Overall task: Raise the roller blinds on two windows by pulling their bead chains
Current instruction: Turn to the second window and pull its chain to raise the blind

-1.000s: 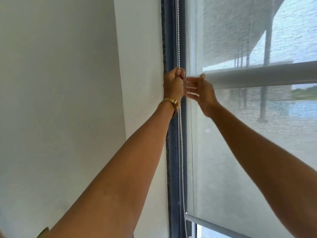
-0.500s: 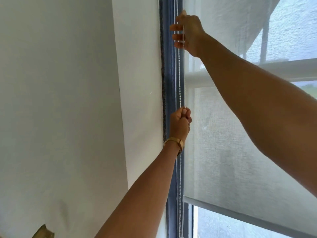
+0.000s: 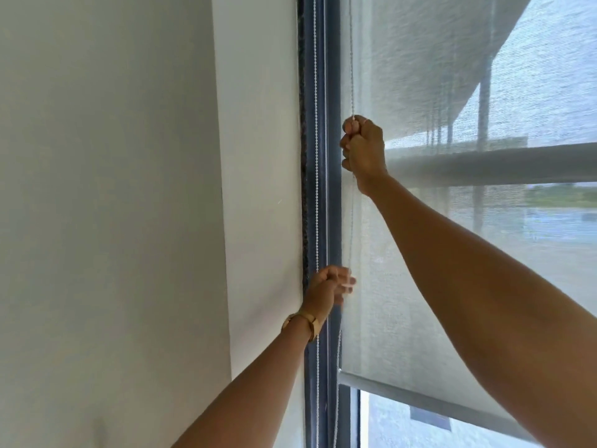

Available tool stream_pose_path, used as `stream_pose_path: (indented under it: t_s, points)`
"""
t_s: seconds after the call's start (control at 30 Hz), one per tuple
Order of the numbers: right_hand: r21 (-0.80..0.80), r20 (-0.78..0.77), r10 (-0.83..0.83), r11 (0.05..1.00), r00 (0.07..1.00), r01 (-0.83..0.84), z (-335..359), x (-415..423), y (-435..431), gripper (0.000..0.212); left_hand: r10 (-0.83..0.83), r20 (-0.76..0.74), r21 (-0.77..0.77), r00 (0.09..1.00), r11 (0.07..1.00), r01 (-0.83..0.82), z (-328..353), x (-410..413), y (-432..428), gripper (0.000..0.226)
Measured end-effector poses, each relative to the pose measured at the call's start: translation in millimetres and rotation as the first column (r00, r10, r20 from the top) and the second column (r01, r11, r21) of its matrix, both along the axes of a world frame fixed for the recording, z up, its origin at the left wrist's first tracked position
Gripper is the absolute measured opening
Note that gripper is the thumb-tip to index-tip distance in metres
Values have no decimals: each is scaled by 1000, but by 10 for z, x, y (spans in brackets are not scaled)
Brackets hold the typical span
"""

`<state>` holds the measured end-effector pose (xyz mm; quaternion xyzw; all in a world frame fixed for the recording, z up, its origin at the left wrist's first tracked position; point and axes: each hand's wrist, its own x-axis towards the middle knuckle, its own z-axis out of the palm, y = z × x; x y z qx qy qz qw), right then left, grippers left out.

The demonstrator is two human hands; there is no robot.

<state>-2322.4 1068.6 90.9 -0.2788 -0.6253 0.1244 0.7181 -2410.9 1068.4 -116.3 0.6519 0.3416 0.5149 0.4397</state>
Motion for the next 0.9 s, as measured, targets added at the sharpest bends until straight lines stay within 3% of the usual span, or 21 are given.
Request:
stream_pose_path:
  t_s: [0.37, 0.6, 0.8, 0.9]
  points:
    - [-5, -27, -13, 1000, 1000, 13, -583, -74, 117, 25, 38, 286, 279, 958, 953, -121, 1749, 42, 47, 38]
    - [-38, -20, -6, 999, 1000, 5, -1020, -59, 174, 26, 143, 314, 349, 939, 902, -254, 2448, 131, 21, 37]
    - [-71, -24, 44, 996, 999, -46, -1426, -57, 214, 39, 76, 194, 293, 978, 947, -131, 2577, 251, 6, 25]
    - [-95, -16, 52, 994, 999, -54, -1549, -64, 250, 48, 122, 209, 294, 970, 938, -181, 2623, 299, 9, 32]
